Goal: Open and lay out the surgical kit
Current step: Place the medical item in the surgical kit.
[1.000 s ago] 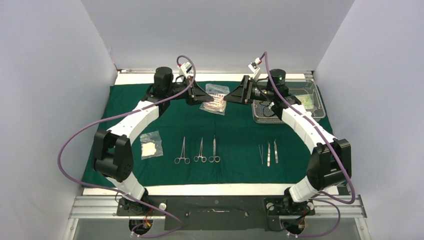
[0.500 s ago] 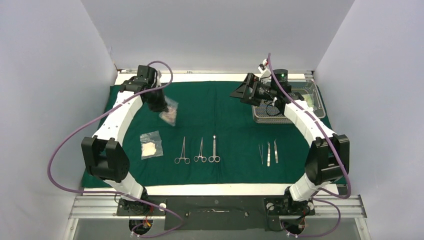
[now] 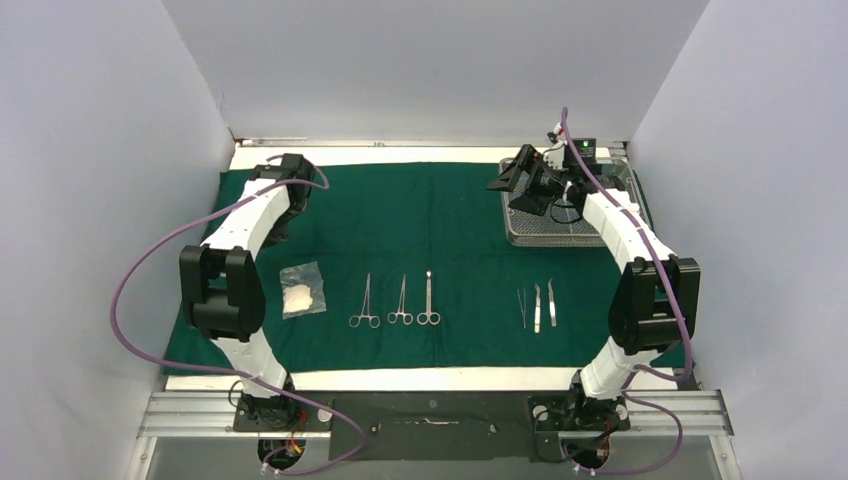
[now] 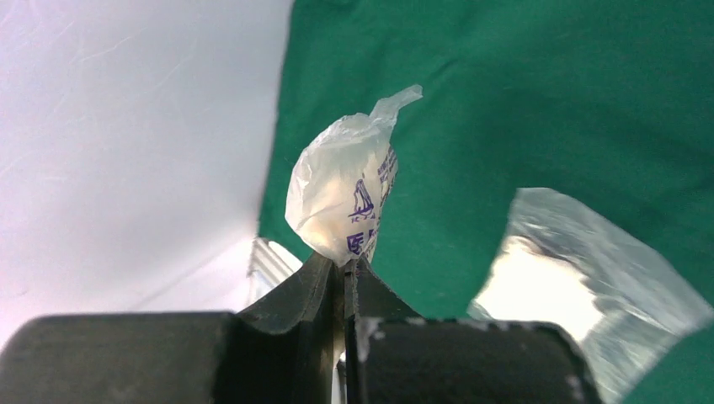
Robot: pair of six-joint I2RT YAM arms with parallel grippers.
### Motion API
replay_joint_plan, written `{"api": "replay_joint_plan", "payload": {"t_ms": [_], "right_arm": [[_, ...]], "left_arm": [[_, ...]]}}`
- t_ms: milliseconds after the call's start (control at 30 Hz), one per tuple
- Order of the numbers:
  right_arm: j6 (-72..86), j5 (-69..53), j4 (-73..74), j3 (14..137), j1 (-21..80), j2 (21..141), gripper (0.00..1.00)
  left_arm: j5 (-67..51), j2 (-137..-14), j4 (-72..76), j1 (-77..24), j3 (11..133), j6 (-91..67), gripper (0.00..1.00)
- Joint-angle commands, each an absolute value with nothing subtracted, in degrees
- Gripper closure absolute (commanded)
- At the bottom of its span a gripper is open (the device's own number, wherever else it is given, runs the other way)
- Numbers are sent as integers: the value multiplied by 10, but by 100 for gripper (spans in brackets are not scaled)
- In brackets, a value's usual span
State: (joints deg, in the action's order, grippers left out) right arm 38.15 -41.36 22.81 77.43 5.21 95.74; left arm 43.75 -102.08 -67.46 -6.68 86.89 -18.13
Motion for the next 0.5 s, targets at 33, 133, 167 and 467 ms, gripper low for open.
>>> {"api": "replay_joint_plan", "payload": {"t_ms": [33,133,167,467], "right_arm": [[375,-379,263,810,48,961,20],[345,-349,300,838,48,966,21],[338,-343,307,845,47,967,21],[343,-350,298,828,45,972,21]], "left_arm": [[551,-995,-598,-49,784,-125,100],[542,-946,-491,-48,699,-56,100],[546,-933,-466,-47,676,-35,100],[556,-926,-368,-3,591,55,100]]}}
